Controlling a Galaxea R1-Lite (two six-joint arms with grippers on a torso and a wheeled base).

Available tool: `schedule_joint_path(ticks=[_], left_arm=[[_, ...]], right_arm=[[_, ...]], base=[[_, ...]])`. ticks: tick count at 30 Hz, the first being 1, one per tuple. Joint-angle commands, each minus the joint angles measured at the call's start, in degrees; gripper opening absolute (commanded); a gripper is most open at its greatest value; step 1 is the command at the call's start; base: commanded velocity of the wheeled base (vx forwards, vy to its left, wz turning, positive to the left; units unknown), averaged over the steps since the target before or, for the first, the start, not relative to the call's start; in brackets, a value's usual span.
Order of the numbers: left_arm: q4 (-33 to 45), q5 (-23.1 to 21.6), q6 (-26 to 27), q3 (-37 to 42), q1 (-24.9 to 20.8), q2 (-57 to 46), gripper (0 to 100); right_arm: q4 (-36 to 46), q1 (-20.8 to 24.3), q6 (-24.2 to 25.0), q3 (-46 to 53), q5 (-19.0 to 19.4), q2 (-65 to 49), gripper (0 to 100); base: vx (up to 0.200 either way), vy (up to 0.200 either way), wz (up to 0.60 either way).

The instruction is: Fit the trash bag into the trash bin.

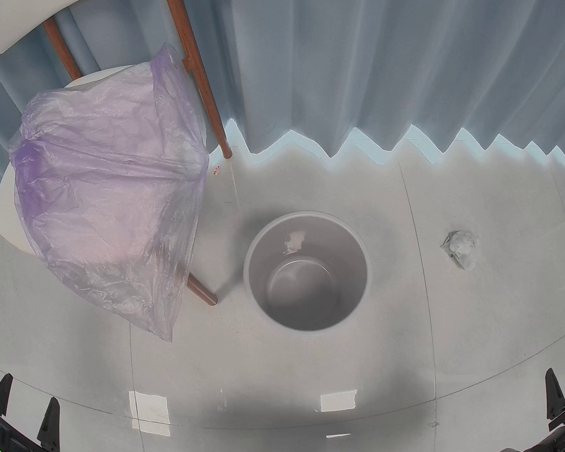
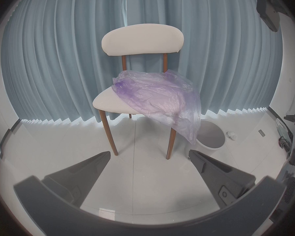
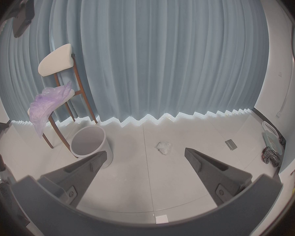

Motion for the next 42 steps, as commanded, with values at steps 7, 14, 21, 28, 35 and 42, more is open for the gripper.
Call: schedule_joint_path(ticks=[7,14,21,28,35,42], left_arm=[[-0.4,0.9,-1.6,1.0,0.0,-0.9,100],[-0.5,1.0,-1.8,1.0,0.1,-0.9,100],[-0.7,1.1,-1.8,1.0,0.1,-0.9,100],[-5.3,1.7,-1.7,1.0,0.2,-0.9,100],[-16.5,2.6,2.6,1.0,0.2,-0.9,100],[-16.9,2.7,2.4,1.0,0.2,-0.9,100]], right_arm=[[0.0,0.0,0.0,1.0,0.0,-1.0,100],[0.0,0.0,0.0,1.0,0.0,-1.0,100],[0.0,0.0,0.0,1.0,0.0,-1.0,100],[0.0,0.0,-0.1,1.0,0.0,-1.0,100],[0.0,0.0,0.0,1.0,0.0,-1.0,100],[0.0,0.0,0.0,1.0,0.0,-1.0,100]], base=[[0.0,0.0,0.0],[0.0,0.0,0.0],[0.0,0.0,0.0],[0.0,0.0,0.0],[0.0,0.0,0.0],[0.0,0.0,0.0]])
